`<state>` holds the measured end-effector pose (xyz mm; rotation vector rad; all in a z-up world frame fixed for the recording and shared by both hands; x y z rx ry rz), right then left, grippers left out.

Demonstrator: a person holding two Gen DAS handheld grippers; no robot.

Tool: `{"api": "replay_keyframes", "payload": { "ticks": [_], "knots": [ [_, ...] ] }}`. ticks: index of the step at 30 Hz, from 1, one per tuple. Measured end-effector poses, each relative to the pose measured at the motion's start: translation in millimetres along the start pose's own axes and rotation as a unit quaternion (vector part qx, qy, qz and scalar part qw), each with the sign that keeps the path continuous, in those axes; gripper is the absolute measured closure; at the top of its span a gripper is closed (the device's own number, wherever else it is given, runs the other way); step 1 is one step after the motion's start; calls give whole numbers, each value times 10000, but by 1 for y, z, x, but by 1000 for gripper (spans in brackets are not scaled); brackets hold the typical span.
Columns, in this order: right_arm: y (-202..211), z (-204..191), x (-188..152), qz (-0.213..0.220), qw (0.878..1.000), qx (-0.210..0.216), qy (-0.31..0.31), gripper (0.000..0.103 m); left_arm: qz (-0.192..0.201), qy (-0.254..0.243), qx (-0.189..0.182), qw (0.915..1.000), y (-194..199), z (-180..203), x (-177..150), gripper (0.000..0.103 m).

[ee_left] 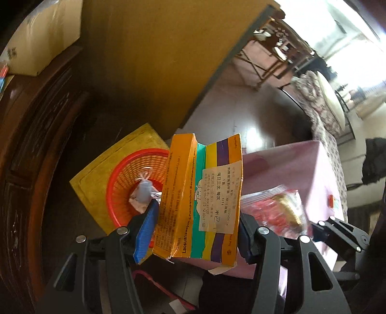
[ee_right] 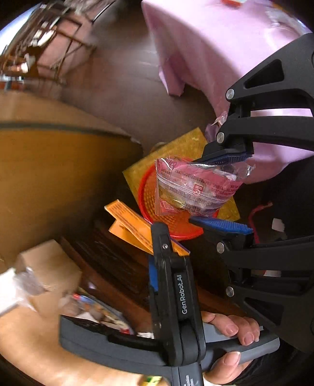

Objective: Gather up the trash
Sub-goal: 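Carry the box and wrapper to the red basket and release both, then return both grippers to the table toward the white tissues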

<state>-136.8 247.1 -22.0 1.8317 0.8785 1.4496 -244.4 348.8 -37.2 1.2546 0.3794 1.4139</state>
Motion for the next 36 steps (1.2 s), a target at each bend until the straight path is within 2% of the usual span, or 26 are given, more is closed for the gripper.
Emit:
{"api": "replay_keyframes", "payload": {
  "ticks": [3, 8, 15, 18, 23, 26, 32, 36],
  "knots": [
    [-22, -8, 1, -226, 9996, 92, 138, 63, -87, 168, 68, 9998, -8, -17, 4, 45],
    [-53, -15, 0, -512, 9981, 190, 295, 63, -190, 362, 197, 9990, -26, -22, 3, 44],
    [-87, -12, 1, -654, 9971, 284, 267, 57, -357, 672, 356, 9965, -46, -42, 3, 41],
    [-91, -11, 1, -598, 9975, 288, 229, 54, -405, 723, 423, 9957, -49, -44, 1, 33],
    [-84, -6, 2, -457, 9985, 263, 154, 47, -381, 698, 496, 9956, -47, -42, 0, 30],
    [-75, -4, 1, -396, 9988, 231, 151, 46, -329, 660, 535, 9958, -42, -39, 1, 30],
    [-30, 18, -8, -30, 10000, 31, -66, 43, -235, 412, 514, 9976, -31, -22, 2, 26],
    [8, 45, -22, 289, 9984, -223, -427, 43, -194, 135, 341, 9991, -23, 7, 0, 24]
  ]
}}
Point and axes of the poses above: each gripper's, at about its wrist camera, not at the fingertips, and y roughly against the way its jaws point, z to its right, x to its top, the point moved 5 cm from there along -y, roughly the way its jaws point, and after that the axes turned 13 degrees about z, right-handed, at the moved point
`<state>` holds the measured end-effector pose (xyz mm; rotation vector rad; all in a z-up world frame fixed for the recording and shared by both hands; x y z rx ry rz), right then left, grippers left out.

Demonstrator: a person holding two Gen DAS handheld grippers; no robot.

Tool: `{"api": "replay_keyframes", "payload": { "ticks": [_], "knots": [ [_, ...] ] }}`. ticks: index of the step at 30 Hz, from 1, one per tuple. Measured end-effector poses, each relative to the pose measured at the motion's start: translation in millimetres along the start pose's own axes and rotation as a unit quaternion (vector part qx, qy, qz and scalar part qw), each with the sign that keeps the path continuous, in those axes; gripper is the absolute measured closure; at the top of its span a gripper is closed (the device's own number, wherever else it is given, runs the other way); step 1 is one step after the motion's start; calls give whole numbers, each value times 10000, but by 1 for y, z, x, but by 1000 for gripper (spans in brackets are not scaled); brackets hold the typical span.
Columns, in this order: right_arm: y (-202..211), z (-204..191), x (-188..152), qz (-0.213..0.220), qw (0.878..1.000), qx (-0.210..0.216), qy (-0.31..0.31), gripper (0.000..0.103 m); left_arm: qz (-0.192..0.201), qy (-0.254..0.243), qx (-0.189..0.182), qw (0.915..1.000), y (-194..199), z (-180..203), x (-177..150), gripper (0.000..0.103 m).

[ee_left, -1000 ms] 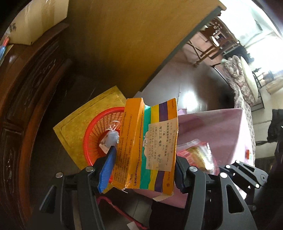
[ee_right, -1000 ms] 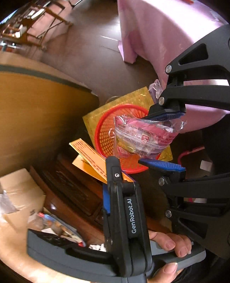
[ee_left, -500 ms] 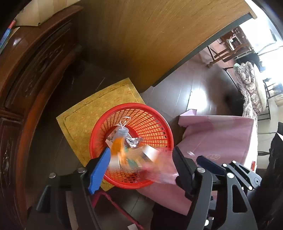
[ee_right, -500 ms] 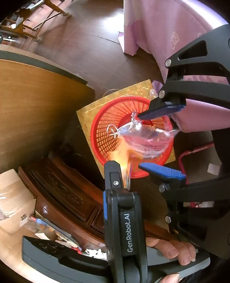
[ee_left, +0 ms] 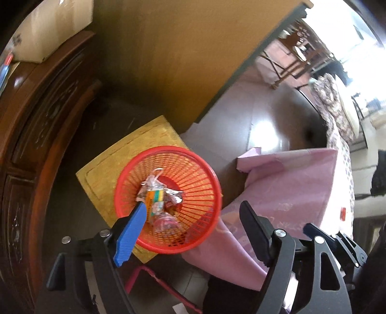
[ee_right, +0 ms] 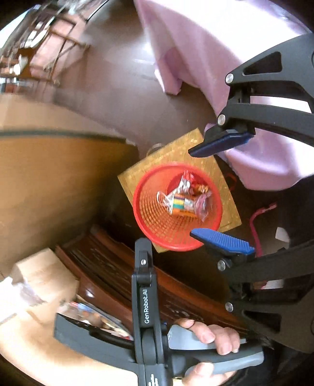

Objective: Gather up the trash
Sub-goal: 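Return both grippers to the table toward the white tissues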

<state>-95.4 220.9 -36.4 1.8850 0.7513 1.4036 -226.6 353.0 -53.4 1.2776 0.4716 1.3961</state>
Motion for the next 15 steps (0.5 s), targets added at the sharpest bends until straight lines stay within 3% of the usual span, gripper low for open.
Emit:
{"api": "replay_keyframes", "payload": {
  "ticks": [6, 11, 15],
  "knots": [
    [64, 55, -26, 632, 9940, -526, -716, 43, 5, -571, -277, 9980, 10, 56, -17, 23],
    [117, 107, -60, 1149, 9776, -1010, -1448, 43, -11, -1197, -545, 9913, 16, 112, -34, 22],
    [153, 144, -95, 1388, 9595, -1486, -1948, 43, 40, -1769, -795, 9810, 21, 164, -53, 21]
  ]
}}
Point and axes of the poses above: each gripper's, at about its wrist camera, not at the fingertips, and y roughly against the way its jaws point, z to its right, x to its top, the point moved 5 cm from there along -y, roughly the way its jaws point, and after that the axes turned 13 degrees about z, right-handed, at the moved point
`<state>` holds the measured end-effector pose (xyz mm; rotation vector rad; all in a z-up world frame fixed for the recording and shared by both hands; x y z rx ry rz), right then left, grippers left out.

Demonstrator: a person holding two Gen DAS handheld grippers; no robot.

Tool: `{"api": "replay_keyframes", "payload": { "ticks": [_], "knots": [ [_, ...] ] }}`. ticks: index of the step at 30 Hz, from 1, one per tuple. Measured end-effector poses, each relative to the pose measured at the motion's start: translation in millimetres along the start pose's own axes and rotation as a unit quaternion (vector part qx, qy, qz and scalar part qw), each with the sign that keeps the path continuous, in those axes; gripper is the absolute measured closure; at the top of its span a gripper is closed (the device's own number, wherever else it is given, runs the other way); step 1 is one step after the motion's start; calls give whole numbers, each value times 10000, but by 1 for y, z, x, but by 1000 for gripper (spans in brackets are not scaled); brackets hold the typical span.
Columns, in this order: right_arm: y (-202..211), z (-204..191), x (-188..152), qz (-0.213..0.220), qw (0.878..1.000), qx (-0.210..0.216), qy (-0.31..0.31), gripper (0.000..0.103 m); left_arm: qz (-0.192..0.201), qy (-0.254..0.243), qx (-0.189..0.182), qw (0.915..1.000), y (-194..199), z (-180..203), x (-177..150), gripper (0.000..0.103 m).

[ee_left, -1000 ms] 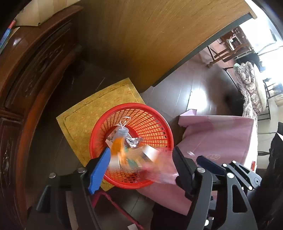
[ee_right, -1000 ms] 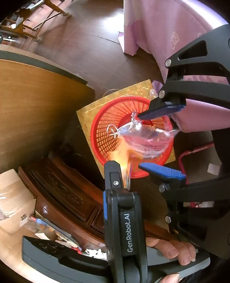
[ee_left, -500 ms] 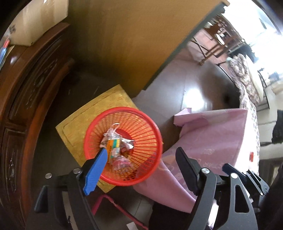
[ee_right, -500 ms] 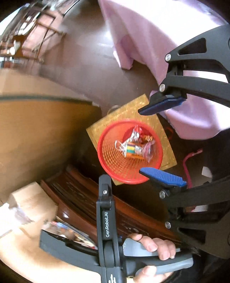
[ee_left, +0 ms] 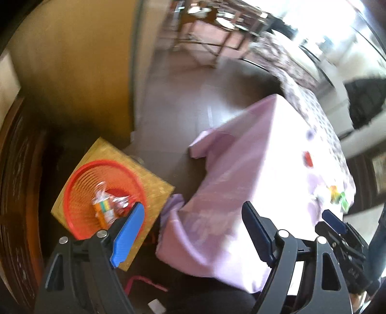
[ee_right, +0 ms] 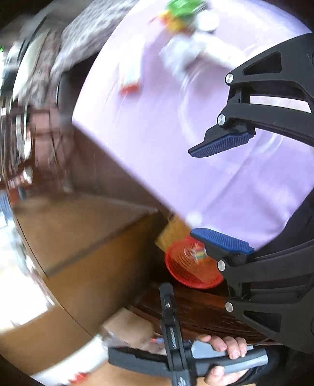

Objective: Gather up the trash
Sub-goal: 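Return both grippers to the table toward the white tissues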

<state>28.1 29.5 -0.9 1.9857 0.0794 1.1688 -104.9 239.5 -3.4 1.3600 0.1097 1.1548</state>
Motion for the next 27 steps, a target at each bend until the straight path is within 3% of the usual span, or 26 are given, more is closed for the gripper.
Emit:
{"api": "replay_keyframes", "payload": {
  "ticks": [7, 13, 22, 27],
  "knots": [
    [30, 83, -17, 217, 9955, -712, -580, 43, -54, -793, -380, 9961, -17, 86, -8, 21],
    [24, 129, -27, 134, 9908, -1047, -848, 43, -166, -1252, -527, 9906, -35, 138, -19, 20],
    [-12, 156, -31, -151, 9874, -1103, -1128, 43, -354, -1580, -558, 9852, -61, 172, -31, 19],
    [-20, 155, -28, -48, 9872, -1266, -967, 42, -377, -1713, -559, 9829, -69, 183, -31, 19]
  ]
}}
Point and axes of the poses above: each gripper's, at about its wrist camera, not at the fingertips, and y roughly against the way its jaws point, z to its right, x to its top, the point moved 5 cm from there along -y, roughly the way its jaws point, and after that the axes turned 13 degrees about z, right-handed, at the moved point
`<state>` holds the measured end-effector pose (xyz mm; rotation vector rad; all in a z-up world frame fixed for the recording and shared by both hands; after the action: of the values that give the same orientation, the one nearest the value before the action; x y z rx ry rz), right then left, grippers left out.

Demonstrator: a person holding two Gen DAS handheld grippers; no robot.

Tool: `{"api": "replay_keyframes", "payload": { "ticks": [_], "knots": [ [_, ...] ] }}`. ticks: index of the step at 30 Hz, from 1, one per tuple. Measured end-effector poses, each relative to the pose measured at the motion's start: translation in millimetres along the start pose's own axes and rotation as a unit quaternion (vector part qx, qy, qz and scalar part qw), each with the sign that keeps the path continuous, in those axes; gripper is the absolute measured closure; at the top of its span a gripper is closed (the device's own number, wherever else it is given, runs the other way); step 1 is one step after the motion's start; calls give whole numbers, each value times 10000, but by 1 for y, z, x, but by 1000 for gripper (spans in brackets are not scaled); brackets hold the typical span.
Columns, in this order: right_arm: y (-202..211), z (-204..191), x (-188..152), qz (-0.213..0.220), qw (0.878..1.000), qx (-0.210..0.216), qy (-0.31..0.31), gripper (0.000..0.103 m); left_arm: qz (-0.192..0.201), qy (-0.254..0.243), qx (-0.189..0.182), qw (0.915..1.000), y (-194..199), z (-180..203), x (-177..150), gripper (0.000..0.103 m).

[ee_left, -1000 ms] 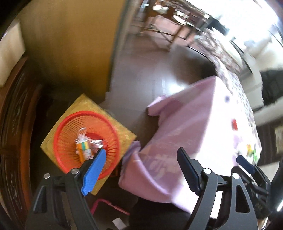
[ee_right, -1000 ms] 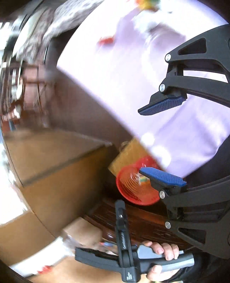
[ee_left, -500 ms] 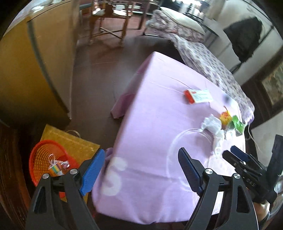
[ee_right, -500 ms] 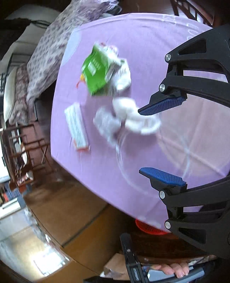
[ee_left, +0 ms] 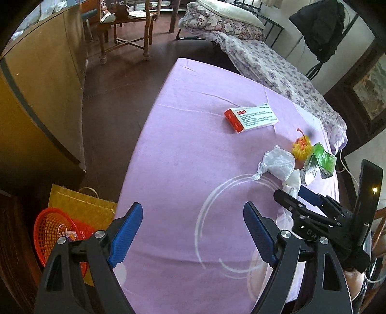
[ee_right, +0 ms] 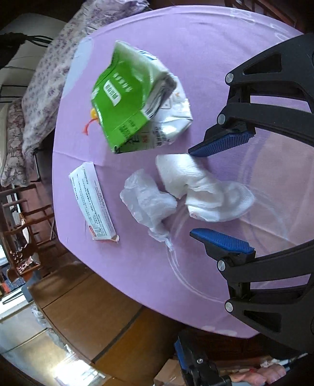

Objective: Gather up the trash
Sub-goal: 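Return both grippers to the table toward the white tissues, then grasp a white tissue with the right gripper while the left gripper grasps the other tissue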

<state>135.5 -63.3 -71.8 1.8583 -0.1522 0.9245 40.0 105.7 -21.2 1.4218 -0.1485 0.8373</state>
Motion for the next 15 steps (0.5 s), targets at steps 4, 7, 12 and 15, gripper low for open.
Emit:
{"api": "replay_keyframes", "payload": {
  "ticks": [4, 7, 12, 15],
  "knots": [
    [0, -2, 0, 59, 9997, -148, 162, 47, -13, -60, -16, 10000, -5, 8, 4, 19],
    [2, -1, 0, 74, 9990, -317, 309, 65, -39, -143, -28, 9999, -9, 15, 5, 19],
    [11, 4, 0, 108, 9984, -391, 405, 78, -67, -366, -64, 9993, -17, 32, 6, 19],
    [22, 9, -2, 145, 9986, -356, 364, 78, -118, -562, -113, 9983, -25, 48, 7, 19]
  ]
}}
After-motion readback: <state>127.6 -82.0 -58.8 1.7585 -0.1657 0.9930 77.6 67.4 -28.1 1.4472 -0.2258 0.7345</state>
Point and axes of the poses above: each gripper's, at about its wrist camera, not at the fingertips, and y roughly against the way its jaws point, z to its right, x to its top, the point moved 5 cm from there along -y, roughly the way its jaws point, and after that the axes turned 13 degrees about z, right-handed, at the moved point
